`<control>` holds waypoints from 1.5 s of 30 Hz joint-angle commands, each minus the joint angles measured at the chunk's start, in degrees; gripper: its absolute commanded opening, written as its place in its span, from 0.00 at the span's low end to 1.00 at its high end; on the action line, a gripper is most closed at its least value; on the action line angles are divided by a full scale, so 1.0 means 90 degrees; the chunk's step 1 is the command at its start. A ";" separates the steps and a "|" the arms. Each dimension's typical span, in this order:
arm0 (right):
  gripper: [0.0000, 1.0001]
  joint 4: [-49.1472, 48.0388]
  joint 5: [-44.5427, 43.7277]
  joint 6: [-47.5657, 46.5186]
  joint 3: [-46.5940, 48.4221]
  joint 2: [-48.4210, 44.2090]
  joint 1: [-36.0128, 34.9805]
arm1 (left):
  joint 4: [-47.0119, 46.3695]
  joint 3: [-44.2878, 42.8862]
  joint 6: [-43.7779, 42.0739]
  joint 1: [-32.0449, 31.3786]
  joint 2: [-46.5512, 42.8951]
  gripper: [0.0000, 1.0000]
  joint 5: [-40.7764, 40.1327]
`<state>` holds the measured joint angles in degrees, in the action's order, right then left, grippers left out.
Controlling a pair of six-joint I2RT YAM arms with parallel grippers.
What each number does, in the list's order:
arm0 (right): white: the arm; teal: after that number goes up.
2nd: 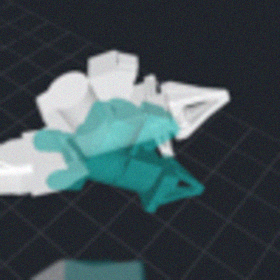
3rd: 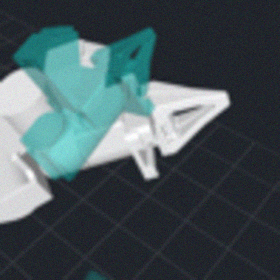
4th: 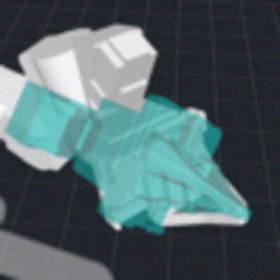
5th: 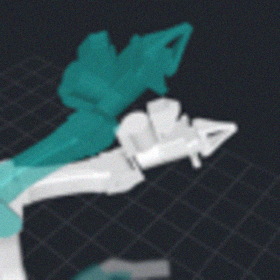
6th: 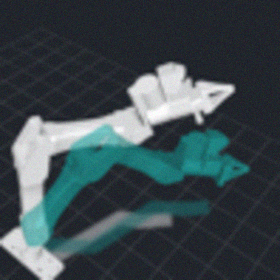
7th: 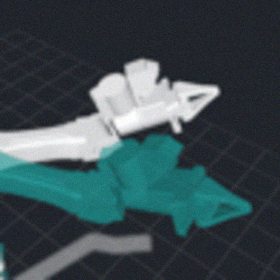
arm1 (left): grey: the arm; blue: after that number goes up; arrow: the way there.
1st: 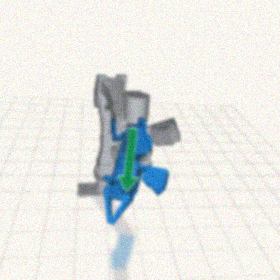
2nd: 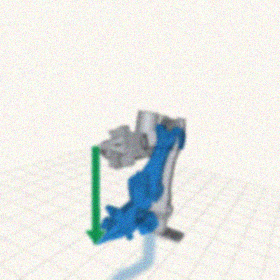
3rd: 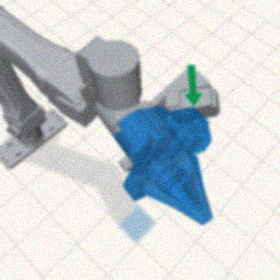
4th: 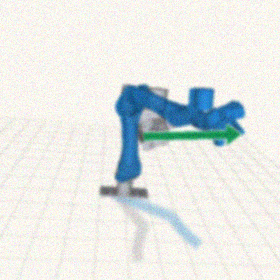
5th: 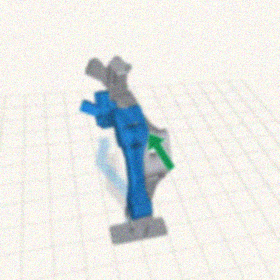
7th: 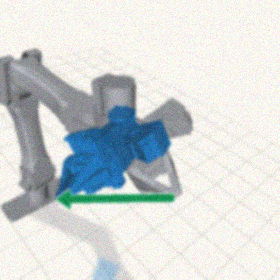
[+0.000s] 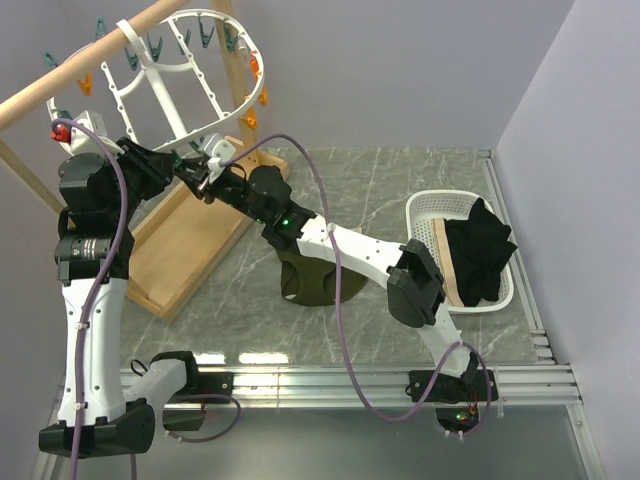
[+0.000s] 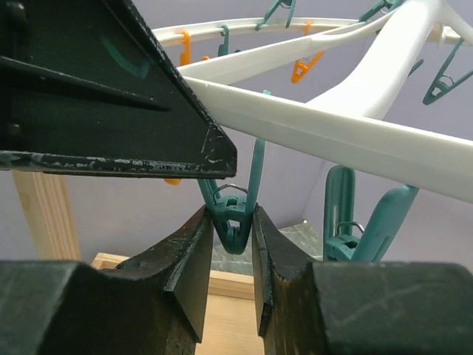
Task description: Clip the underwear to the hanger
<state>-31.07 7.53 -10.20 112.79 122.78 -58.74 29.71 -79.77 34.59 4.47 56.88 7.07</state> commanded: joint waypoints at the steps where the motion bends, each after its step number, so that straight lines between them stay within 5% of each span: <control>1: 0.16 -0.0327 -0.0026 -0.0058 -0.0091 -0.0624 -0.0036 | -0.0382 -0.0297 -0.0054 -0.0018 -0.0012 0.30 -0.0278; 12: 0.45 0.0277 0.1456 0.0653 0.0259 -0.0567 0.0471 | -0.0479 -0.0229 -0.0474 -0.0008 -0.0109 0.00 -0.0190; 22: 0.59 0.1333 0.3362 0.1563 0.1403 -0.0078 0.0892 | -0.0801 -0.0043 -0.0611 -0.0018 -0.0187 0.00 0.0454; 37: 0.53 0.1314 0.3627 0.1826 0.1588 0.0205 0.0911 | -0.0997 0.0103 -0.0777 -0.0008 -0.0227 0.00 0.1059; 45: 0.33 0.1314 0.3558 0.1963 0.1988 0.0449 0.0902 | -0.0987 0.0113 -0.0758 -0.0018 -0.0207 0.06 0.1226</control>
<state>-17.47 38.65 6.09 127.04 125.71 -50.26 25.15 -78.70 28.95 4.60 55.33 14.20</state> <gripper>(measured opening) 0.378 0.180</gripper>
